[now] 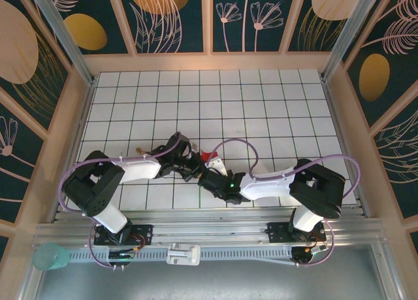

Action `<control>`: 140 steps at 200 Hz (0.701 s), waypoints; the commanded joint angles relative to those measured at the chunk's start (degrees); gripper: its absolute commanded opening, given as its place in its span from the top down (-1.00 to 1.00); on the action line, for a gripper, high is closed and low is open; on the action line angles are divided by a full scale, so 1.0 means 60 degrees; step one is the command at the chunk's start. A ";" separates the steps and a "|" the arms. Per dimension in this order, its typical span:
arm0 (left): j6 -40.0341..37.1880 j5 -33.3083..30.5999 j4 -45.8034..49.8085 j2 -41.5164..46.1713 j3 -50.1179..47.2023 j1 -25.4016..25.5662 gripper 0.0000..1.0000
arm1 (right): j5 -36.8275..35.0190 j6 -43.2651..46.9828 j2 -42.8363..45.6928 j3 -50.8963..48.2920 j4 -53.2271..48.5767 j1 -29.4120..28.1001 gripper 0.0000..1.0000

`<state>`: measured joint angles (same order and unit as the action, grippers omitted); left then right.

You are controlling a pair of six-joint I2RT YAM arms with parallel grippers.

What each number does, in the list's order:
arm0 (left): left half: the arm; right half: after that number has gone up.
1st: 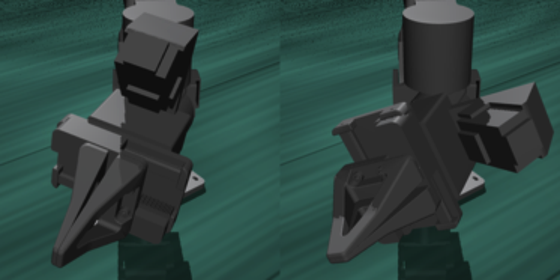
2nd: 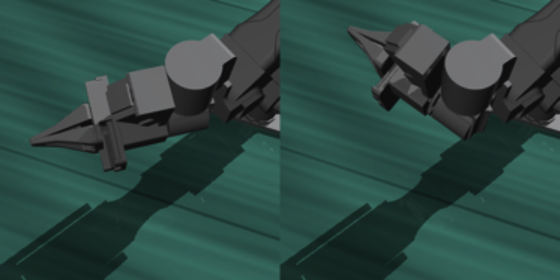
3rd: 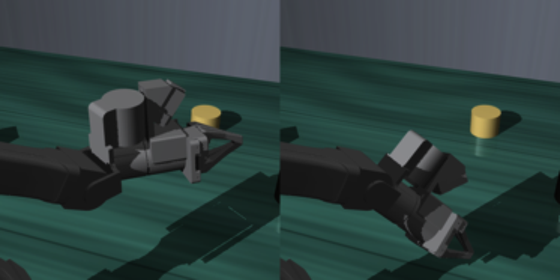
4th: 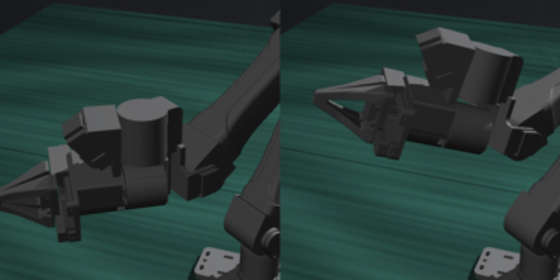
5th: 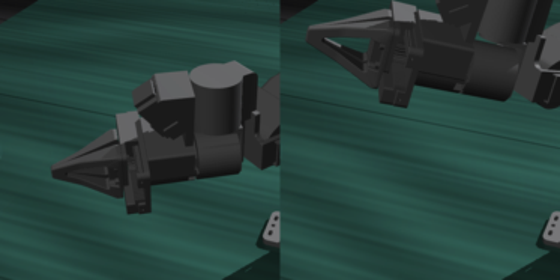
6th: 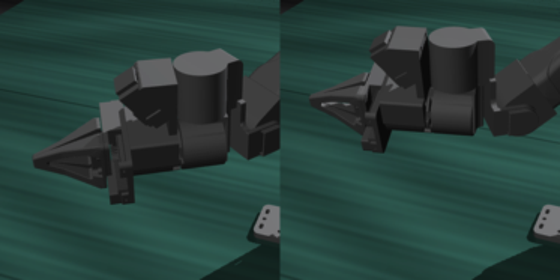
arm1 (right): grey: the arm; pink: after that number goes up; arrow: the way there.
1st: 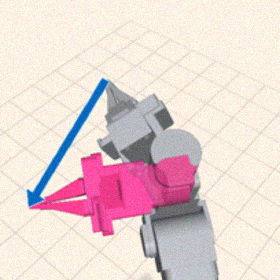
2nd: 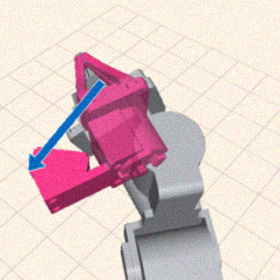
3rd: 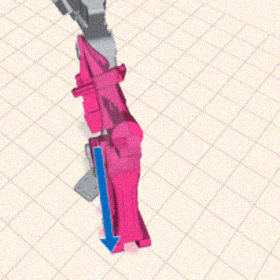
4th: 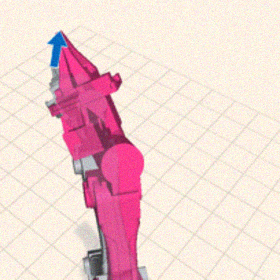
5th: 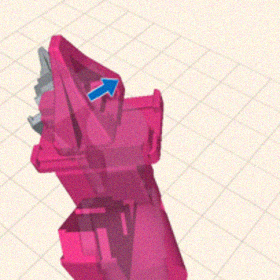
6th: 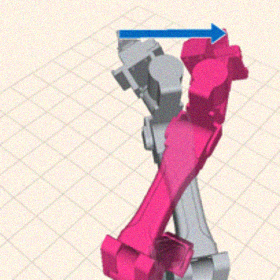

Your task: Fold a paper plane with a square sheet of paper (pick it up from the middle)

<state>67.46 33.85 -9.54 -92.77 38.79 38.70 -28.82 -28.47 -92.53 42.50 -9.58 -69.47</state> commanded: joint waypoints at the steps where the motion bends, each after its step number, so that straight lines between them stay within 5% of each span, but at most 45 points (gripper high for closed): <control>1: -0.0195 0.0039 0.0389 -0.0142 0.0187 0.0003 0.95 | 0.0155 -0.0241 0.0071 0.0031 0.0076 0.0011 0.87; 83: -0.1387 -0.0475 0.0944 0.0418 0.0581 -0.0341 0.20 | 0.2185 -0.1174 0.0675 -0.0891 0.1251 0.0622 0.93; 140: -0.1345 -0.0538 0.0115 0.1226 -0.0224 -0.0529 0.07 | 0.3417 -0.1831 0.0833 -0.1648 0.2301 0.1050 0.93</control>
<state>59.53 30.74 -6.31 -87.66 40.23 35.66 -14.20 -36.23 -88.14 35.29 1.26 -64.07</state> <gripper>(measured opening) 0.465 0.045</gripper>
